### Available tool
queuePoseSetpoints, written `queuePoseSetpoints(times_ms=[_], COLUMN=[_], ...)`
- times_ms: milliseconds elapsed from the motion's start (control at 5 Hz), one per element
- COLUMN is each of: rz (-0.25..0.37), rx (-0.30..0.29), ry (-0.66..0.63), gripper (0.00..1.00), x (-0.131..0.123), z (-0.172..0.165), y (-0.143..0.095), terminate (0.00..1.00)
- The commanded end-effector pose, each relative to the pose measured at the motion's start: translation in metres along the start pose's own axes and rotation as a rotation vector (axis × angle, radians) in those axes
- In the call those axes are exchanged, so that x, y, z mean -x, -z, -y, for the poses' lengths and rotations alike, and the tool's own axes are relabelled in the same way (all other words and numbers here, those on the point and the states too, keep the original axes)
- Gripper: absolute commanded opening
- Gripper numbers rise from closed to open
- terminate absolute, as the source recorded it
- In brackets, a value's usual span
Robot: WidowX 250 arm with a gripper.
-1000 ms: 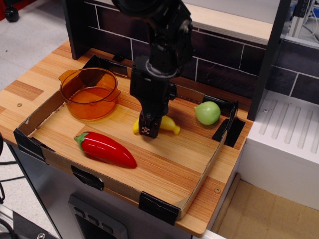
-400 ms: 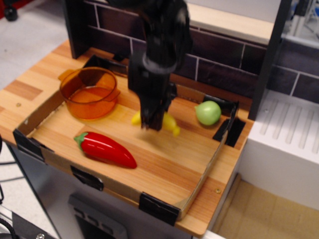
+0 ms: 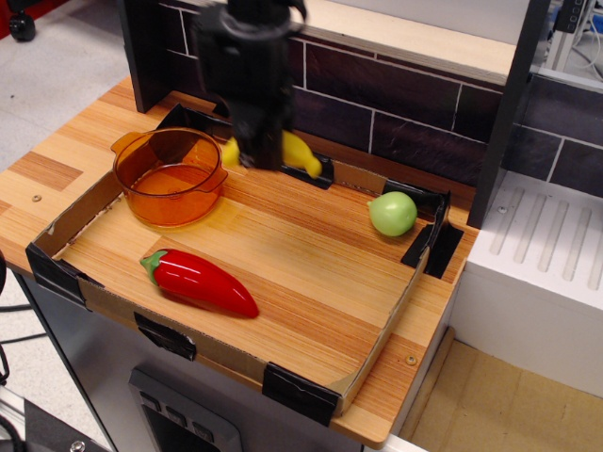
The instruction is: Put banana in pot
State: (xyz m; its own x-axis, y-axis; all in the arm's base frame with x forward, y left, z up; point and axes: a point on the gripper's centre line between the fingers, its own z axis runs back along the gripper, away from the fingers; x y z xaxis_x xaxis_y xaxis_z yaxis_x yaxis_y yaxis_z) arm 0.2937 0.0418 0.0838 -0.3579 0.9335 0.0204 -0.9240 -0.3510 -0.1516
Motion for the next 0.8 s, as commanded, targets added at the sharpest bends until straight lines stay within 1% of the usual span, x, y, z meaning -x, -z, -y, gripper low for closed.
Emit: queuePoseSetpoints(times_ms=[0, 200, 400, 600], rz=[0.026, 0.042, 0.076, 0.112], rx=[0.095, 0.088, 0.075, 0.043], ry=[-0.021, -0.023, -0.034, -0.015], gripper=[0.00, 0.00, 0.00, 1.00], x=[-0.076, -0.099, -0.107, -0.106], z=[0.036, 0.042, 0.045, 0.047], y=[-0.008, -0.001, 0.009, 0.020], terminate=[0.00, 0.00, 0.00, 0.00])
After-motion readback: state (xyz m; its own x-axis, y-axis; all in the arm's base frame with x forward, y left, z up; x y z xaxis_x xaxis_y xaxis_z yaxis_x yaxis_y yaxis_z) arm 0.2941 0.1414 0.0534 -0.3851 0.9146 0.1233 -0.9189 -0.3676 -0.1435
